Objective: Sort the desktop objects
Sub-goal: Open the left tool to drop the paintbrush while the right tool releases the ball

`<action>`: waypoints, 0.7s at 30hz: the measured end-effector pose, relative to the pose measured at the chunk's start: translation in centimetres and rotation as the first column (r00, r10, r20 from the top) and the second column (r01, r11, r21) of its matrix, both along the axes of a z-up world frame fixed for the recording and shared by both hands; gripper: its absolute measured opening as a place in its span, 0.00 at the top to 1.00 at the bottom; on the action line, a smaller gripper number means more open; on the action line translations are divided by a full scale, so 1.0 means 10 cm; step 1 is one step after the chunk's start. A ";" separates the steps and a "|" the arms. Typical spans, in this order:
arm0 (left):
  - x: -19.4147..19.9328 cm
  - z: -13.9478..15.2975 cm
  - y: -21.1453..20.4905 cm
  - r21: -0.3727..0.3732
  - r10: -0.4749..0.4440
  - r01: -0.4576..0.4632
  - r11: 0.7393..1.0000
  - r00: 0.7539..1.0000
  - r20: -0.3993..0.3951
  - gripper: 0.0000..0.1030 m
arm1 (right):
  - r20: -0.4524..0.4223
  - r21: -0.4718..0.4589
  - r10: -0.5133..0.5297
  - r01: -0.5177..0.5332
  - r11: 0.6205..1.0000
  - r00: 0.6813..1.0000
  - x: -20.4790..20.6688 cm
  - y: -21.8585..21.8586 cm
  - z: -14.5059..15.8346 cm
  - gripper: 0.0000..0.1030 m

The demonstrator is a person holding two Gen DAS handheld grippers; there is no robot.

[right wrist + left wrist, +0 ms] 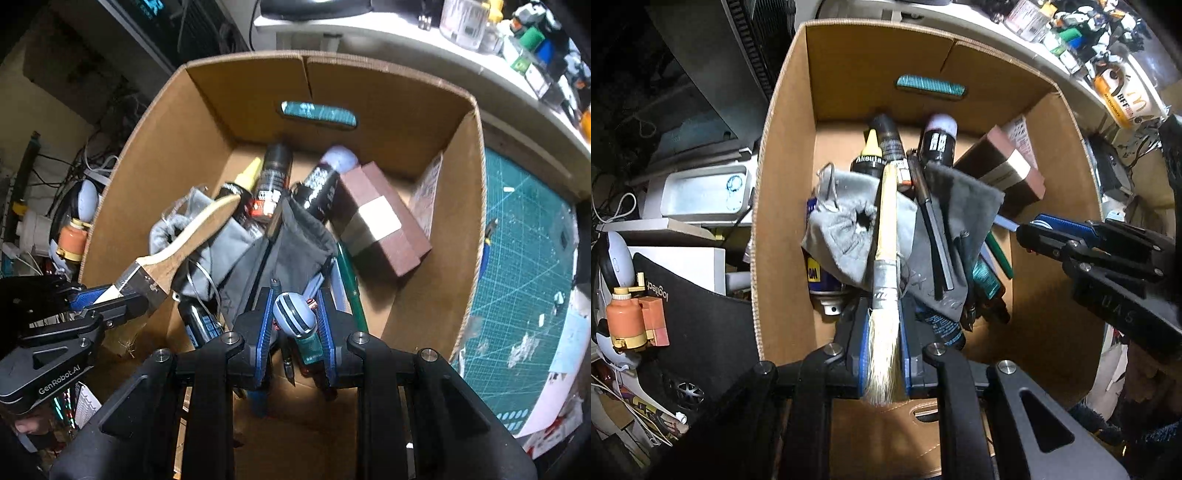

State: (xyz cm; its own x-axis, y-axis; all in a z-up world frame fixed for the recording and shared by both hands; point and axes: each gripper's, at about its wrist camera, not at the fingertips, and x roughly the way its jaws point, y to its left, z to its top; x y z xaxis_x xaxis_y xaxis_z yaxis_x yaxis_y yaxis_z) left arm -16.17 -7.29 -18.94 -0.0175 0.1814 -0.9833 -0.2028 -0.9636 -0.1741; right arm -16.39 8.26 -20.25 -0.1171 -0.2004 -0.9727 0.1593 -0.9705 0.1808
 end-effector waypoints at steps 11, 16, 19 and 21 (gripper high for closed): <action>0.04 -0.13 0.04 -0.033 -0.021 0.023 0.999 0.999 0.047 0.87 | 0.046 0.029 -0.011 0.009 1.000 0.999 0.05 0.02 -0.11 0.77; 0.10 -0.13 0.07 -0.039 -0.018 0.020 0.999 0.998 0.056 0.86 | 0.040 0.033 -0.015 0.014 0.999 0.999 0.11 0.04 -0.06 0.76; 0.14 -0.11 0.08 -0.042 -0.014 0.016 0.999 0.998 0.058 0.74 | 0.036 0.031 -0.021 0.020 0.999 0.999 0.16 0.06 -0.02 0.76; 0.17 -0.10 0.10 -0.040 -0.011 0.013 0.999 0.999 0.052 0.62 | 0.028 0.032 -0.027 0.026 0.999 0.999 0.20 0.08 0.01 0.76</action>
State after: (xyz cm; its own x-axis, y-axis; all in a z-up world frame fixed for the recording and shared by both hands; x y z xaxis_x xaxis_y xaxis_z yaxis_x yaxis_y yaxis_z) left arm -14.50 -6.33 -19.89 0.0357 0.1419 -0.9892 -0.2061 -0.9675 -0.1462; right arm -14.43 9.02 -20.14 -0.0946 -0.1671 -0.9814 0.1284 -0.9796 0.1544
